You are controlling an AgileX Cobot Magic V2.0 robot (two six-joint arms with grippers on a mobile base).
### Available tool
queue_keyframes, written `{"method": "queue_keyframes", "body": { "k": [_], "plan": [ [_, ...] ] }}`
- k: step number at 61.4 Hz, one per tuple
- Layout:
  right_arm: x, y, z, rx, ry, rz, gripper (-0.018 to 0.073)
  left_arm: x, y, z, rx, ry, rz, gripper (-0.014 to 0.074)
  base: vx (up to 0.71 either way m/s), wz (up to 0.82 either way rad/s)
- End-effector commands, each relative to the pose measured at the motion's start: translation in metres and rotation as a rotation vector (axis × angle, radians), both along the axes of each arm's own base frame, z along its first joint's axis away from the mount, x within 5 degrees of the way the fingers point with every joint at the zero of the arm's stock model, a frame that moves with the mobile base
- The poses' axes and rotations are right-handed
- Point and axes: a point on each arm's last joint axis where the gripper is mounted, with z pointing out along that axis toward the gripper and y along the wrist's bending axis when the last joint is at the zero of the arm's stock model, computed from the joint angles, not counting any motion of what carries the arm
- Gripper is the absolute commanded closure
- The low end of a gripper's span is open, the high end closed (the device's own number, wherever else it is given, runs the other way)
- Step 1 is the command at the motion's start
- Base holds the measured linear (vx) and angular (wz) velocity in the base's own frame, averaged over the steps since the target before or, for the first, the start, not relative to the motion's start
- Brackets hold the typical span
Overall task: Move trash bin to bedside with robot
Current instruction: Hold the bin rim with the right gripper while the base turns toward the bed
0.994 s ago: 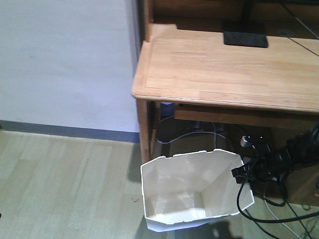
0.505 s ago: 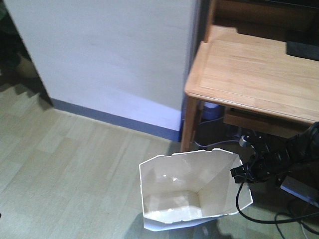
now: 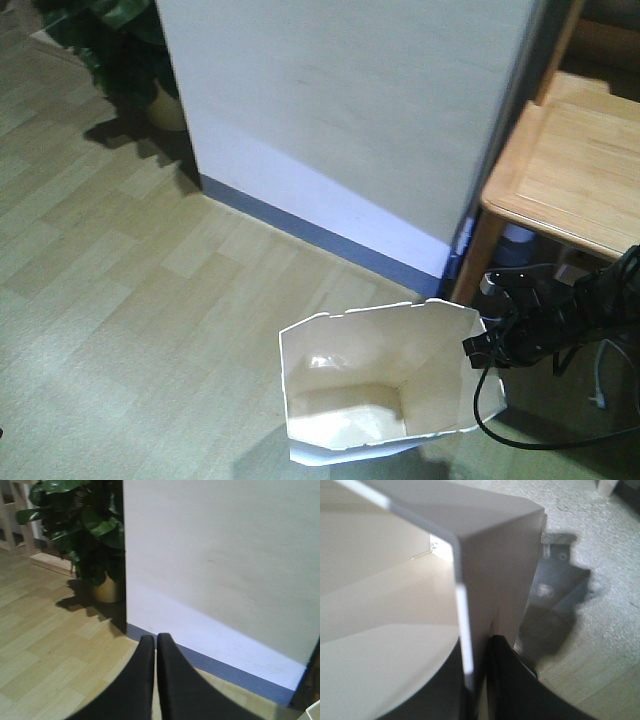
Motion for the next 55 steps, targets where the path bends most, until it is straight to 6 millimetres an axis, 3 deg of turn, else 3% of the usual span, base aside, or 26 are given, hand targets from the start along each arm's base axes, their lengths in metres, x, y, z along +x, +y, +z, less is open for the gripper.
{"method": "queue_keyframes", "body": {
  "k": [1, 55],
  "plan": [
    [0.013, 0.0112, 0.0327, 0.181, -0.071, -0.002, 0.0566, 0.0006, 0.0002, 0.0005, -0.01, -0.062, 0.004, 0.0602, 0.03, 0.37],
    [0.013, 0.0112, 0.0327, 0.181, -0.071, -0.002, 0.0566, 0.0006, 0.0002, 0.0005, -0.01, -0.062, 0.004, 0.0602, 0.09, 0.52]
  ]
}}
